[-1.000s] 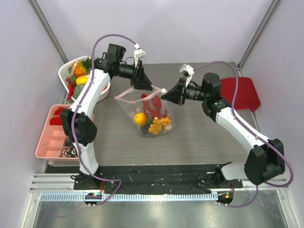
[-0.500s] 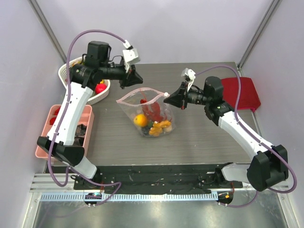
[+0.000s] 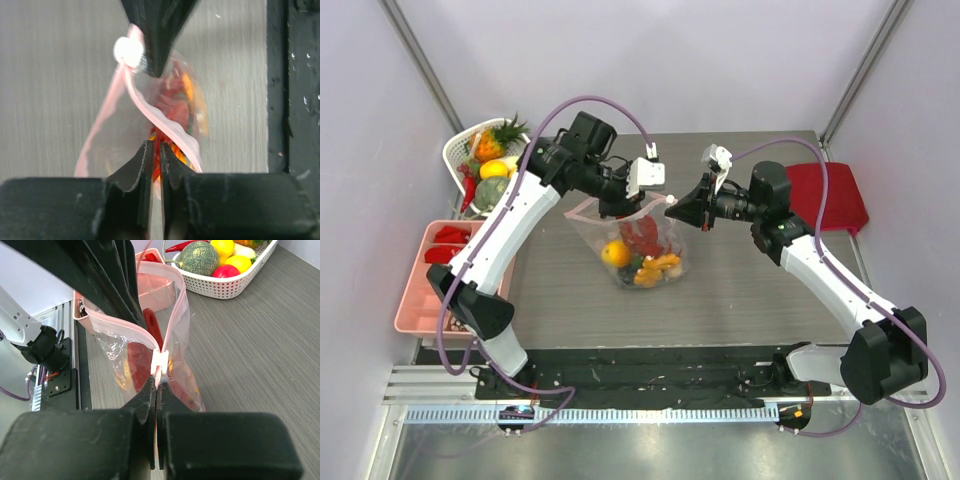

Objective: Place the food in the zip-top bag and seal the zipper
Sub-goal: Adjust the fake lobster in the zipper food storage bag.

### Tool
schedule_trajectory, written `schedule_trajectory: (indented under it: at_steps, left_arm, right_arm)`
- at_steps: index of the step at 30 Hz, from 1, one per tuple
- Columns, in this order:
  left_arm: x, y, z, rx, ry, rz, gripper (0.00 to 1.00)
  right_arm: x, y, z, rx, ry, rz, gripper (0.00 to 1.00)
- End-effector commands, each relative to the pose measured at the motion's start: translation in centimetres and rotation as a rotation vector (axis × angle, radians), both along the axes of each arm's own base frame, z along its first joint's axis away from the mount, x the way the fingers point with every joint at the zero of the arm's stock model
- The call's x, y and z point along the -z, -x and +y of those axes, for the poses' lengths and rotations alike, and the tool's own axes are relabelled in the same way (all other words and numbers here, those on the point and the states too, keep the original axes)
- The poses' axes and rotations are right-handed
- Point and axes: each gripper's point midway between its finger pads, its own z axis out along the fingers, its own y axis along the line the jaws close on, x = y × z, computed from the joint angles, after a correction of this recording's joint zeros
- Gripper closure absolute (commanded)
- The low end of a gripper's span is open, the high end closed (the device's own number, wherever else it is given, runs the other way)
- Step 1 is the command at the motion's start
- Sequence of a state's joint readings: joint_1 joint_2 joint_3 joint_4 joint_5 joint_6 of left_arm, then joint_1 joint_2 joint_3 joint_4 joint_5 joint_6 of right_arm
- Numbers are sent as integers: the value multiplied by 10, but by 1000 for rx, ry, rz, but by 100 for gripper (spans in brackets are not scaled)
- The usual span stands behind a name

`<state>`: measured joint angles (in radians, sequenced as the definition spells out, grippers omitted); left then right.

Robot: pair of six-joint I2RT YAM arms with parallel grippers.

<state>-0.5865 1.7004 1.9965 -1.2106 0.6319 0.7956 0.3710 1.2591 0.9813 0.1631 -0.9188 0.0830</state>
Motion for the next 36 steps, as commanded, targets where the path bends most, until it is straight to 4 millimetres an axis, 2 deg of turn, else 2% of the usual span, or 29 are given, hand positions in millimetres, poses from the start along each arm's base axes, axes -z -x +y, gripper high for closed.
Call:
schedule_trajectory:
  at_steps: [1,6,9,10,13,15,18,23,26,29,30,31,32,36]
  left_arm:
    - [7,16,10,101,-56,1,81]
    - [9,28,17,192,-78,-28,76]
    - [9,32,16,225,-69,-27,68]
    - [12,31,13,229,-62,-10,62]
    - [10,25,4,223,-45,-10,54]
    - [10,17,-5,218,-34,-14,53]
    - [11,17,-15,246,-30,-14,53]
    - [26,32,-17,308,-79,35,55]
    - [36,36,-16,307,-97,81,60]
    - [40,32,-19,269,-95,99,74]
    - [37,29,-21,252,-82,95,87]
    - [37,29,-21,243,-78,96,95]
    - [41,29,-20,236,-80,108,100]
    - [32,24,-13,171,-1,131,100]
  right_arm:
    - [-23,7,-1,-14,-25,-100,99]
    - [-21,7,-2,-17,-19,-103,99]
    - [-21,10,0,-32,-20,-104,99]
    - [-22,12,-1,-40,-24,-104,99]
    - [-23,13,0,-43,-27,-105,99]
    - [-23,14,0,-44,-29,-105,99]
    - [-25,15,2,-47,-31,-104,99]
    - [-24,14,2,-39,-30,-98,99]
    - [-24,14,1,-34,-32,-94,99]
    - [-23,15,0,-31,-35,-89,99]
    - [-24,16,0,-33,-35,-93,99]
    - [-23,16,1,-33,-33,-88,99]
    - [-22,16,0,-33,-32,-86,99]
    - [-21,18,-1,-27,-22,-89,99]
